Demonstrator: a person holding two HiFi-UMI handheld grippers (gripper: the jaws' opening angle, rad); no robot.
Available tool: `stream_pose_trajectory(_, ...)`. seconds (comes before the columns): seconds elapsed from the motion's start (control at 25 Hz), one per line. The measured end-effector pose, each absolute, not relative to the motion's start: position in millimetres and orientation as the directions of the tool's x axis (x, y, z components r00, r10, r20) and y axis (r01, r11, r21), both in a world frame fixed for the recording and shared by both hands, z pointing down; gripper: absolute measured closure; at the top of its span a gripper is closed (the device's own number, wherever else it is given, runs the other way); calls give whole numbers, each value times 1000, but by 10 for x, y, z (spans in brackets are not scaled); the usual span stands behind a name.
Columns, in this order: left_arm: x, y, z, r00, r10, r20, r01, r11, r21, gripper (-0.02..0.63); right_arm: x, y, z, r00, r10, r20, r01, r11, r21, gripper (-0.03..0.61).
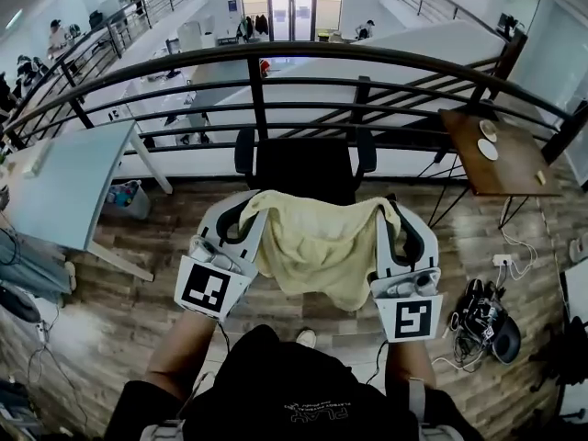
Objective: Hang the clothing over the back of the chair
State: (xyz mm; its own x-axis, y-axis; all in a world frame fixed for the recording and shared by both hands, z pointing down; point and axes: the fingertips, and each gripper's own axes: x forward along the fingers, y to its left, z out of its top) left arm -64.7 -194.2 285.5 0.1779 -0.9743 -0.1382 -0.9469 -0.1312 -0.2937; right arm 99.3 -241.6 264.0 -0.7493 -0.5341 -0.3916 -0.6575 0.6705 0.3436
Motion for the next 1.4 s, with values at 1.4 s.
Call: stream_pose_trajectory(1.4,-1308,-3085,2739,221,-968,-116,-926,-171,-338,589,283,-3651,2497,-844,-499,-200,-523,679,515,534)
